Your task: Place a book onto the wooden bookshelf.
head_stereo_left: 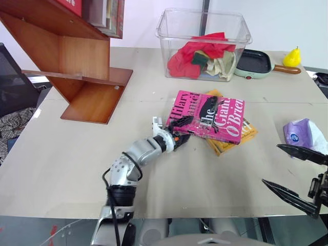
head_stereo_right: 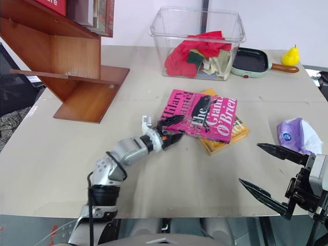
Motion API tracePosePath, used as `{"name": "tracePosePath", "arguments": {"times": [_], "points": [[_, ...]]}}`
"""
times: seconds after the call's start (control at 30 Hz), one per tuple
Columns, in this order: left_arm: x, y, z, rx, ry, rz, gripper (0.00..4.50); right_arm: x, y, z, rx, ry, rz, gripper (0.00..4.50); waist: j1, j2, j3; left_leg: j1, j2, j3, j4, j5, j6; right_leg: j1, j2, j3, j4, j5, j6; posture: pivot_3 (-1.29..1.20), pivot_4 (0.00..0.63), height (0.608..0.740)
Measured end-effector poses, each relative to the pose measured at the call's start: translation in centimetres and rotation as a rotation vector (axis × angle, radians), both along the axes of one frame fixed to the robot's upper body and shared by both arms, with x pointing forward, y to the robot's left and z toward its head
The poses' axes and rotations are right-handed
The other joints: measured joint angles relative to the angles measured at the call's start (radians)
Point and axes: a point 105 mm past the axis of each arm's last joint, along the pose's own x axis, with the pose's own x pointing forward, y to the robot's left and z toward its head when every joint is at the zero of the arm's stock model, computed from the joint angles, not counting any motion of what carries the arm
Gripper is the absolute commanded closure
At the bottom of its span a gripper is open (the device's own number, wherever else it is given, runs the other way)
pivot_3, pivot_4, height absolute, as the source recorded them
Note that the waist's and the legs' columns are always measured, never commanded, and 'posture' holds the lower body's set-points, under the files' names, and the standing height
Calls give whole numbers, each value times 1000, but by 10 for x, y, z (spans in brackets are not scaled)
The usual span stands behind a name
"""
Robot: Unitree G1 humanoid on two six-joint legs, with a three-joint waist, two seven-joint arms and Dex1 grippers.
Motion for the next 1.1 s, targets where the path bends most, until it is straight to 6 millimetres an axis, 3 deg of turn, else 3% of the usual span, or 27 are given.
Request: {"name": "tracePosePath", "arguments": {"times": [0.23, 0.37, 0.5, 0.63, 0.7, 0.9, 1.1], "points": [[11, -8, -3, 16, 16, 46, 0, 1, -2, -1, -12, 1, -24, 17, 0, 0, 0, 0, -1, -2, 0, 0, 0, 0, 0, 0, 0, 0, 0, 0, 150, 740], [17, -7, -5, 25, 22, 77, 1191, -2, -2, -4, -18, 12, -35, 0, -1, 0, 0, 0, -2, -3, 0, 0, 0, 0, 0, 0, 0, -2, 4, 0, 150, 740], [19, -6, -2, 7, 6, 95, 3171, -3, -2, -5, -30, 10, -51, 0, -2, 0, 0, -1, -2, -3, 0, 0, 0, 0, 0, 0, 0, -2, 4, 0, 150, 740], [23, -4, 6, -11, -23, 109, 4189, -2, 0, -8, -28, 7, -59, 0, -3, -1, 0, -1, -2, -3, 0, 0, 0, 0, 0, -1, -1, -3, 4, 0, 150, 740], [24, -2, 9, -10, -29, 116, 4303, -2, 2, -10, -33, 10, -58, 0, -4, 0, 0, -1, -1, -4, 0, 0, 0, 0, 0, 0, -1, -3, 4, 0, 150, 740], [25, 34, 27, 113, -189, 154, 4306, 1, 6, -14, -14, 6, -49, 0, -5, -3, 2, -2, -1, -4, -2, 0, 0, -2, 0, -2, -1, -1, 1, 0, 150, 740], [20, 59, 88, 318, -626, 129, 4306, 21, 10, -4, 10, -69, -2, 0, 0, -5, 4, -4, -1, -3, -2, 0, 0, -3, -1, -2, -2, 0, 0, 0, 150, 740]]}}
